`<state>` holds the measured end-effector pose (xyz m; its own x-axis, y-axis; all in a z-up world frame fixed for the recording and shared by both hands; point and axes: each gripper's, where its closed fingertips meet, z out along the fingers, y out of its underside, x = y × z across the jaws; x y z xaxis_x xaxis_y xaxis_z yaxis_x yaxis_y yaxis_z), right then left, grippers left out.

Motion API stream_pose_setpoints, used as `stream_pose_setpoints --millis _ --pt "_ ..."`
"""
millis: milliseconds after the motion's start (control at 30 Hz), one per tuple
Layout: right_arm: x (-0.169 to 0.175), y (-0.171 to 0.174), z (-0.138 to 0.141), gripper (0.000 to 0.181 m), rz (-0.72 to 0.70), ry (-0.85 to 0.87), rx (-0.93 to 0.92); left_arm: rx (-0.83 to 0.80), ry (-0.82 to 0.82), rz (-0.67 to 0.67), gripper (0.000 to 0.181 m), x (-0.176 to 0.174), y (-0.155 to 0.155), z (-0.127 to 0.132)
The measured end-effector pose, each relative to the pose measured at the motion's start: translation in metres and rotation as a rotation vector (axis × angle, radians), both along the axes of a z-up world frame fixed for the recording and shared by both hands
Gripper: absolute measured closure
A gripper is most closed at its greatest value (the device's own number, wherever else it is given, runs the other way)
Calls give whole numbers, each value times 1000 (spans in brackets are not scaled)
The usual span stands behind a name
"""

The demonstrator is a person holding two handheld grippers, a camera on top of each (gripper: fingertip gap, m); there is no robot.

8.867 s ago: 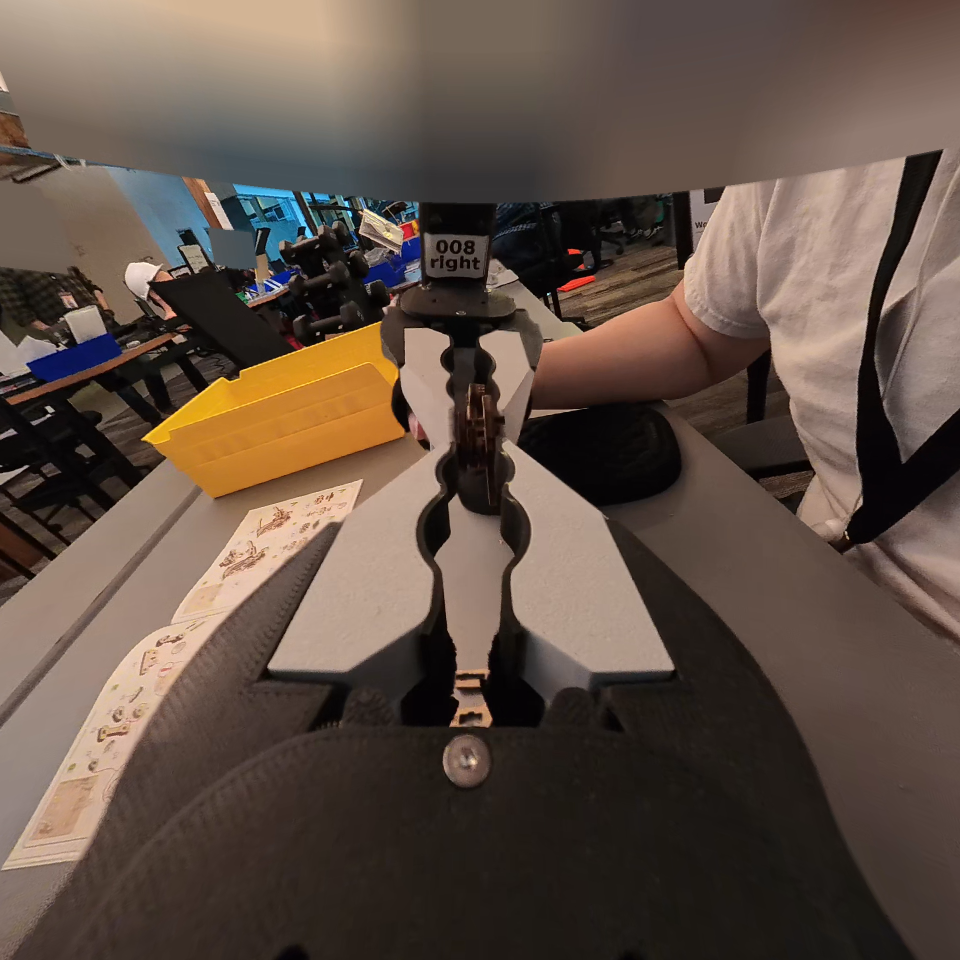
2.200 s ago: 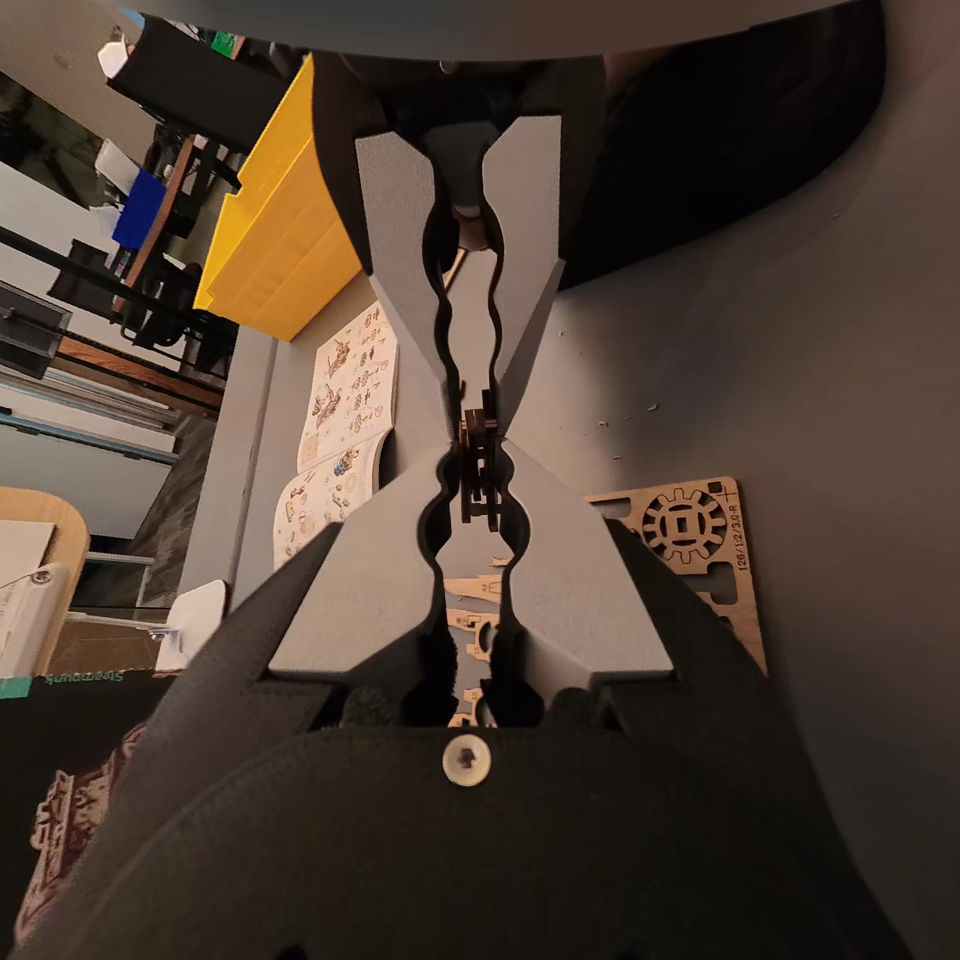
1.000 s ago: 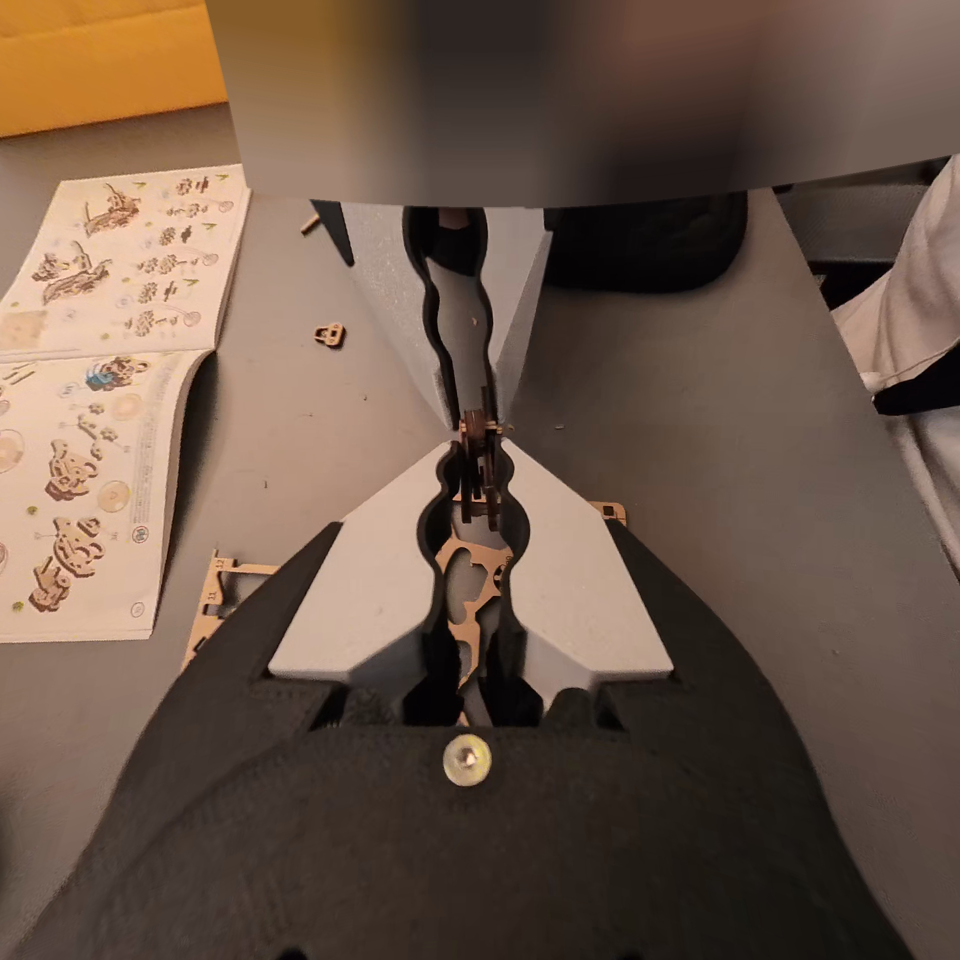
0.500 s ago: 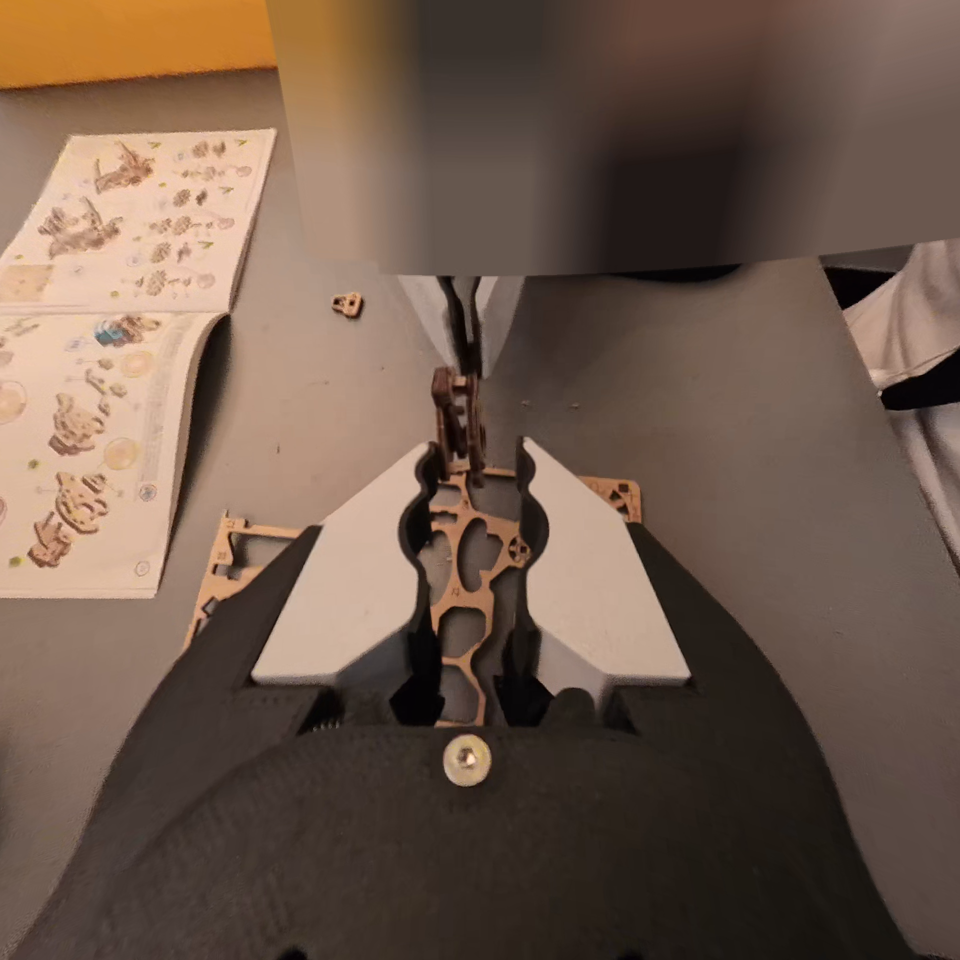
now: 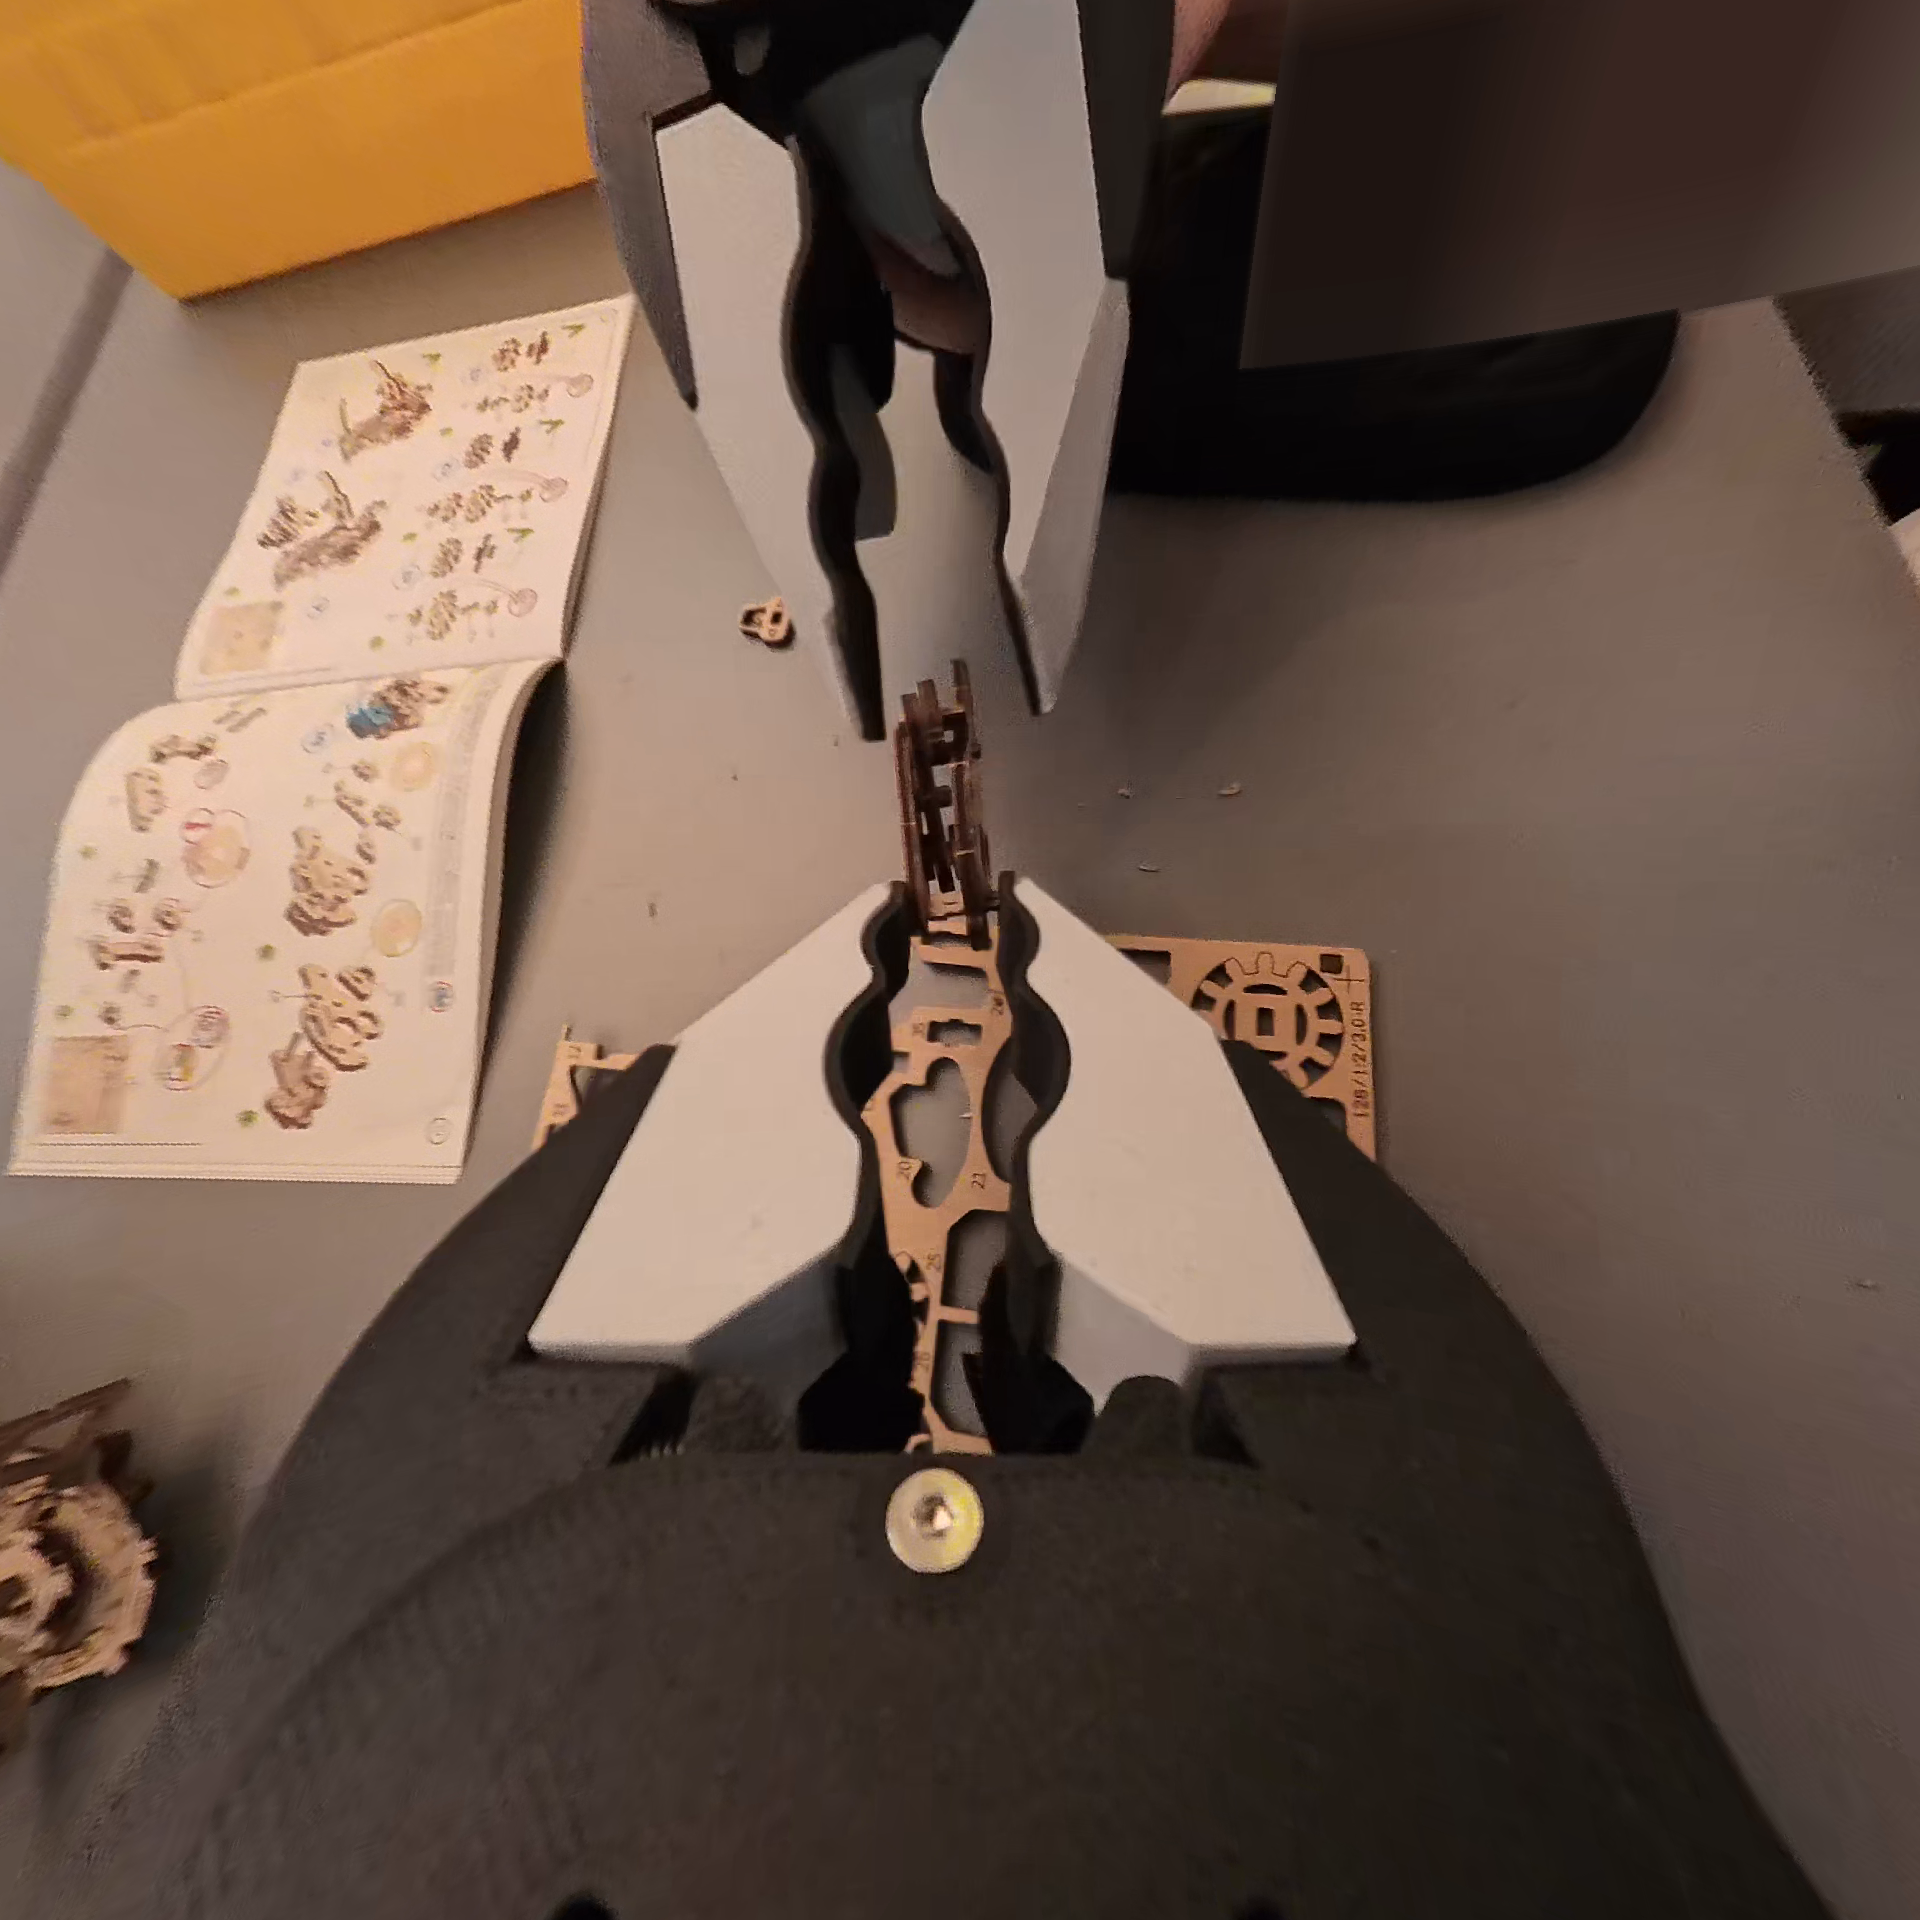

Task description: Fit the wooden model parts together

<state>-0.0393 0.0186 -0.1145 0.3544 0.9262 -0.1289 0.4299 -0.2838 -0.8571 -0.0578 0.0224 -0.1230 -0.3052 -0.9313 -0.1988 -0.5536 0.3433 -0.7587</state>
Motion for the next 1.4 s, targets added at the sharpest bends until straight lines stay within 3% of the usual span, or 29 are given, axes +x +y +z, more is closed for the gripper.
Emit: stream_pose_setpoints --millis 67,167,467,767,1100,1400 --pt "-4 1 6 138 5 23 45 85 -3 -4 166 1 0 1" --pt "-12 -1 9 138 12 0 135 206 24 -15 166 1 -1 -5" --pt "-23 -2 -20 168 25 -303 317 267 82 -43 166 4 -11 -18" --pt "-22 2 -15 168 -7 -255 310 333 77 -30 166 5 -8 -17" --pt "-18 5 -7 171 -11 -272 419 224 48 18 165 3 0 -15" --pt "-20 3 7 171 -5 -202 473 80 -50 21 157 5 -3 5"
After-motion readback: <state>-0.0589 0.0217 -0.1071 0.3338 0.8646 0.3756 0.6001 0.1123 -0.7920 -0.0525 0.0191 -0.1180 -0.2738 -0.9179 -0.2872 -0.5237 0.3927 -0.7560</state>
